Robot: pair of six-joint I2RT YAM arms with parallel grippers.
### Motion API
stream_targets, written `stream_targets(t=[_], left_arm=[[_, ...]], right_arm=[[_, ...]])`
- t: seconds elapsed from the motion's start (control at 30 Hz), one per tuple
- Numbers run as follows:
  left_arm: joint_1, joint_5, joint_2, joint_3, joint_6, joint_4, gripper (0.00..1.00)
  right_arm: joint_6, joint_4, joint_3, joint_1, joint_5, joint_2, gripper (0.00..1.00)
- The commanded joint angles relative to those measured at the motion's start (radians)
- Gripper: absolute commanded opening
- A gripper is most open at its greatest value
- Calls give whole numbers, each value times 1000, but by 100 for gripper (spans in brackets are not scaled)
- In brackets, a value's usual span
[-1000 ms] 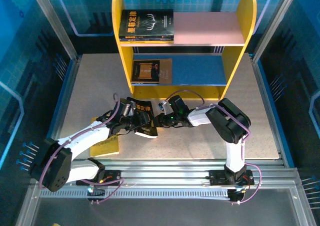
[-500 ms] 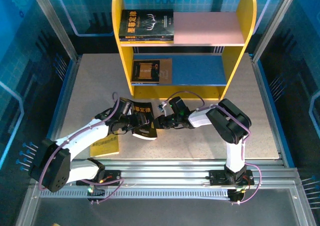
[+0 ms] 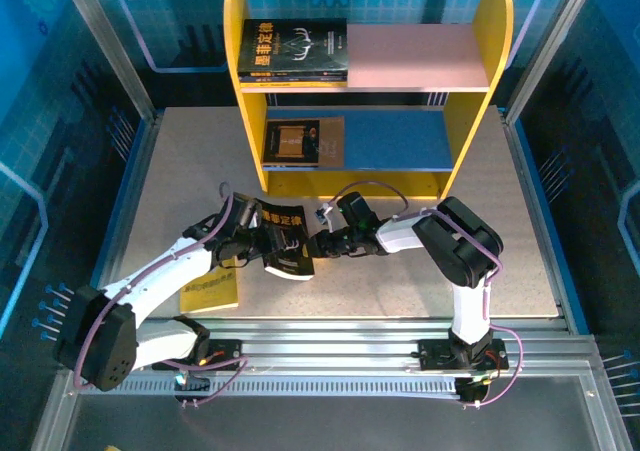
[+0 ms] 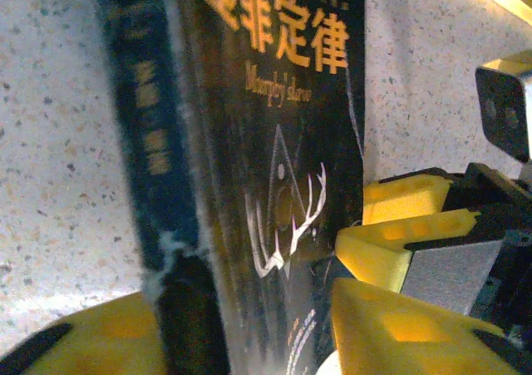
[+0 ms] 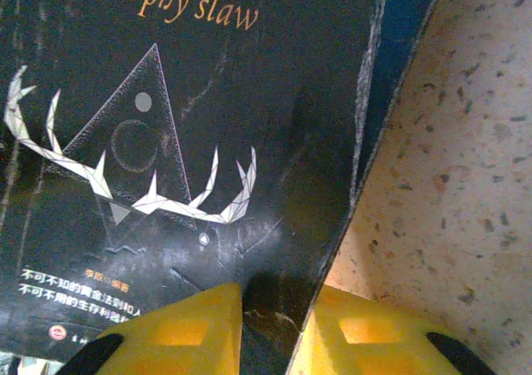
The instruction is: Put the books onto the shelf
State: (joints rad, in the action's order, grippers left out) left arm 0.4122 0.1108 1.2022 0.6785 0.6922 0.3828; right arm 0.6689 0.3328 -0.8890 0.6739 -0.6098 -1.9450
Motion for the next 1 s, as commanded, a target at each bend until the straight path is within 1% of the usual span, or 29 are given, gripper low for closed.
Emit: stream_targets(t=[0.0,0.07,0.2,0.33,0.47,0.53,0.67,0.77,0.87,0.97], left_arm=[[-4,23,1,27,-32,-6,29],[-4,26,10,30,-40,-5,21],[-3,50,2,33,-57,-3,8],[-4,46,-51,44,-75,36,1],[-6,10,-132,49,-48,97,0],[-6,-13,-175,53,-5,122,0],[-5,-62,-283,53,97,115,0],[-5,-136,-373,61,175,128,0],[-3,-208,-468,42,263,120,0],[0,-275,-556,7,328,97,0]], right_arm=[[-17,-118,15,26,-25,-4,29],[-17,-119,15,25,-24,0,31],[-20,-127,15,25,-21,7,38],[-19,-123,23,21,-20,37,48],[-18,-135,33,12,-18,86,55],[-10,-146,35,7,-9,125,60],[52,-132,61,-3,-1,211,66],[105,-132,70,-2,-4,283,70],[178,-99,81,3,0,355,77],[261,-25,100,13,18,415,85]])
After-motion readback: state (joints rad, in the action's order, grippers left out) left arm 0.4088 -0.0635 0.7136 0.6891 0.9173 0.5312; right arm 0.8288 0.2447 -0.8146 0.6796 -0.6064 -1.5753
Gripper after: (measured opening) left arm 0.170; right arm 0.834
